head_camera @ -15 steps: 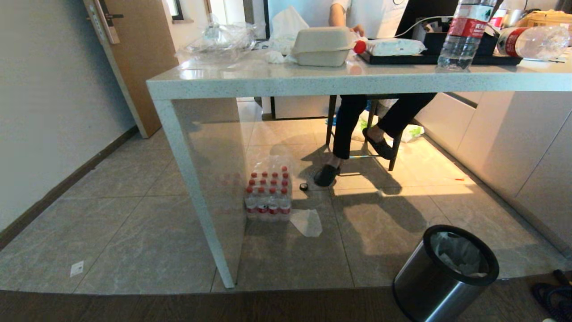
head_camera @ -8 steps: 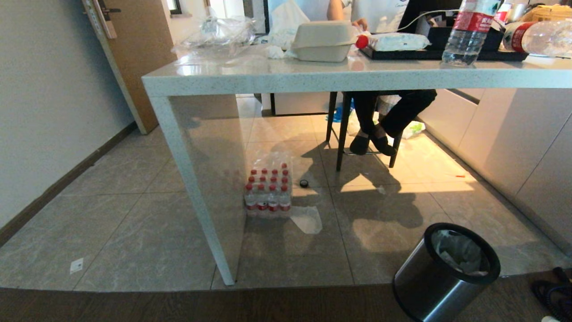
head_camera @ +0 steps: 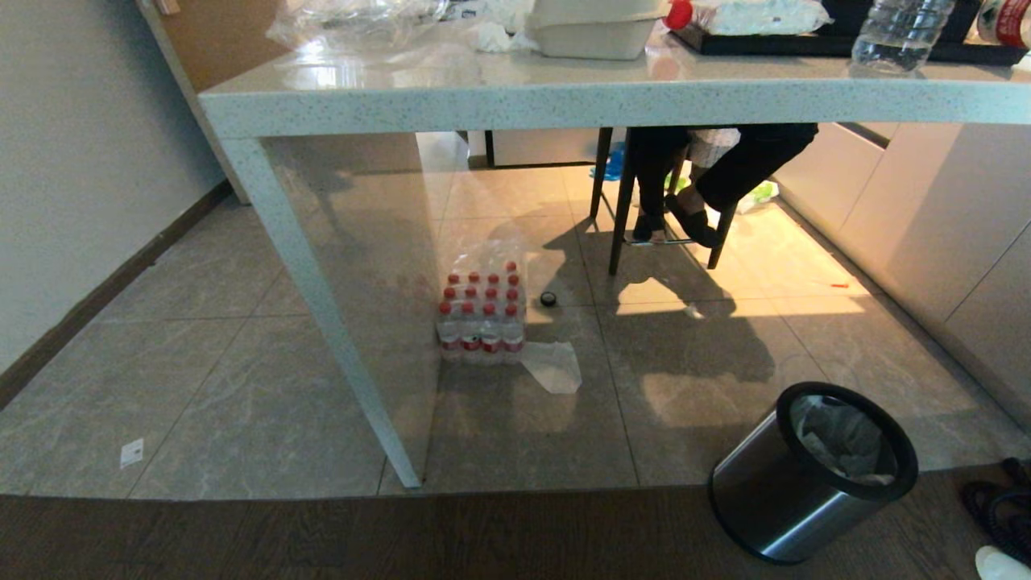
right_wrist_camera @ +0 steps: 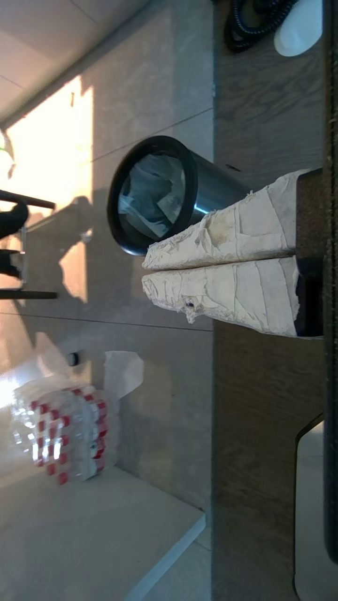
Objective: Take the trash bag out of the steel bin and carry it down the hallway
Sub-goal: Place the outer trash can on the ground
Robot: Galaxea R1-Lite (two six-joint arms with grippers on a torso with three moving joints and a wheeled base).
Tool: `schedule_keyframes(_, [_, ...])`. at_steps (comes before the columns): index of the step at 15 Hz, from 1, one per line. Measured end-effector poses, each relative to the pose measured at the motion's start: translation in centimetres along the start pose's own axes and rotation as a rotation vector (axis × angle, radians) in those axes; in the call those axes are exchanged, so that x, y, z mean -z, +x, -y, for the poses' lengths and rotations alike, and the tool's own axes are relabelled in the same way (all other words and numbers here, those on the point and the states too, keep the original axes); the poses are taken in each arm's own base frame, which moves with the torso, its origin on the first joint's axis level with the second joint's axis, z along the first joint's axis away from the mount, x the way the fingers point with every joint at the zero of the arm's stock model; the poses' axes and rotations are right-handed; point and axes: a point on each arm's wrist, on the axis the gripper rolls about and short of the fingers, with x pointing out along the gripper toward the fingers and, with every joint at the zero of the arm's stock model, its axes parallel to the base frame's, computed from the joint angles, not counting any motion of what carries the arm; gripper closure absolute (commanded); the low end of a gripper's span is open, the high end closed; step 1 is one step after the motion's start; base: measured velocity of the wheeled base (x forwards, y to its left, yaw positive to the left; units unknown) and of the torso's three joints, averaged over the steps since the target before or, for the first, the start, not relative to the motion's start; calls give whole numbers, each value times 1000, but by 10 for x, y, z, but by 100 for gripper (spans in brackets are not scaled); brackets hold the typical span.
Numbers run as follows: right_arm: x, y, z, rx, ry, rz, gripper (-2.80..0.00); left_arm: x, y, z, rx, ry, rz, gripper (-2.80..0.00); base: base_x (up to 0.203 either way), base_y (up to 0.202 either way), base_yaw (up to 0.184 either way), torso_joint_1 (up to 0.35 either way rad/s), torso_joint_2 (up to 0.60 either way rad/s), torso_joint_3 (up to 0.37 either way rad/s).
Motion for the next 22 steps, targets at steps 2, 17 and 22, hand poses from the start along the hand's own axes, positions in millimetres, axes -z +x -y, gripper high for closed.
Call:
schedule_keyframes(2, [0,0,0,0,1,0,0,0,0,0,0,0,0,0,0,0,0,1,1,-196])
schedule_keyframes(17, [0,0,0,3,8,0,0,0,0,0,0,0,1,0,0,0,0,2,2,-198])
schedule_keyframes(22, [0,0,0,4,9,0,0,0,0,0,0,0,1,0,0,0,0,4,2,-197])
